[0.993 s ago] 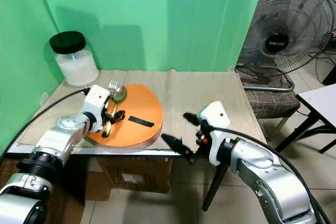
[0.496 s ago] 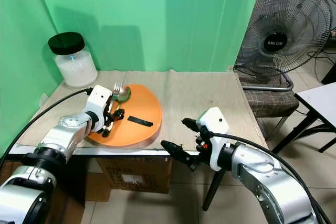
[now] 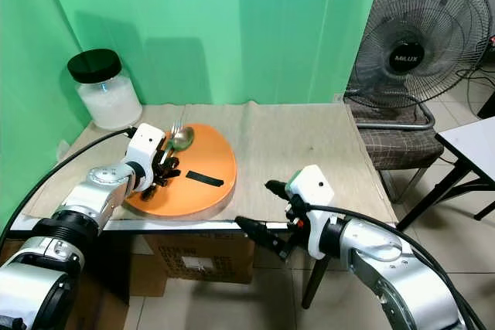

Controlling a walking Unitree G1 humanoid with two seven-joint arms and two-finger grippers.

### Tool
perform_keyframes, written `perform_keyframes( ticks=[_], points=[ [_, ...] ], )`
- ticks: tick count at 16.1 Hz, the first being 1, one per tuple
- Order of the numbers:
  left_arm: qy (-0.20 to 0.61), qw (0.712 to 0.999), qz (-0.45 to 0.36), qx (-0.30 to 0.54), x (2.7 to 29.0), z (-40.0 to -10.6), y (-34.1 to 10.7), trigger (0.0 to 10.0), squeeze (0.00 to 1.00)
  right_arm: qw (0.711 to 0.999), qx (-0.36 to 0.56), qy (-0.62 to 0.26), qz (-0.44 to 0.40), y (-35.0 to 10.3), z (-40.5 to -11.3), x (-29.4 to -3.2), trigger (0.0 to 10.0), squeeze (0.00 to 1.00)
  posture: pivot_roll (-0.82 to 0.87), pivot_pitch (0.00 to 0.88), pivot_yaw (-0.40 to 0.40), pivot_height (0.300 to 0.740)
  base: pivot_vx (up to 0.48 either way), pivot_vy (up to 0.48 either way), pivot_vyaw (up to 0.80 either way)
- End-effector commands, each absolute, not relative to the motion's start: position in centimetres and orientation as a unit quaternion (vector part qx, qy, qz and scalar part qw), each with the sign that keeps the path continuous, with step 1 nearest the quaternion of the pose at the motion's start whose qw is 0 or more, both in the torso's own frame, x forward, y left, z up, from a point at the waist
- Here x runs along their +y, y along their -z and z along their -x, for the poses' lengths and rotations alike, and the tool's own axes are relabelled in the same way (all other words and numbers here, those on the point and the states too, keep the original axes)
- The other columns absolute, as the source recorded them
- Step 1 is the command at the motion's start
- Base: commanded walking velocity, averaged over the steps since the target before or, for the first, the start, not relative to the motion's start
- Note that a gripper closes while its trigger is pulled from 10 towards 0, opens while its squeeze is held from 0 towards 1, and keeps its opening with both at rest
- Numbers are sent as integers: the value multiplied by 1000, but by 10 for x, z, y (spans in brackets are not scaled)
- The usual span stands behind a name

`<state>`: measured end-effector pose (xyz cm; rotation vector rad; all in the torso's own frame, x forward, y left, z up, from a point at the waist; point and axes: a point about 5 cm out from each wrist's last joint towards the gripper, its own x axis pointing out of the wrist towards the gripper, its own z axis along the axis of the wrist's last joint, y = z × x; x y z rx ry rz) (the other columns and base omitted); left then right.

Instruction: Setting the table

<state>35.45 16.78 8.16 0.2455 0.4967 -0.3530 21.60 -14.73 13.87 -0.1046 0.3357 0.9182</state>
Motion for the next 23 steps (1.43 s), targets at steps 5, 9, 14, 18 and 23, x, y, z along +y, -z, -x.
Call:
perform_keyframes(
  ticks=[5,9,14,18,23],
  points=[
    [143,944,-115,276,177,-349,-71,0,0,874,154,-456,70,-140,-214,-146,10000,0,-150,0,67,740,0,0,0],
    [141,950,-106,256,177,-349,-75,0,0,870,156,-462,75,-138,-213,-144,10000,0,-146,0,62,740,0,0,0],
    [152,959,-101,218,172,-351,-87,0,0,870,153,-462,77,-138,-214,-145,10000,0,-146,0,61,740,0,0,0],
    [177,972,-75,138,167,-350,-115,0,0,876,145,-453,77,-139,-216,-147,10000,0,-146,0,62,740,0,0,0],
    [253,967,-9,21,155,-337,-154,0,0,882,135,-446,75,-140,-219,-148,10000,0,-136,0,51,740,0,0,0]
  ],
)
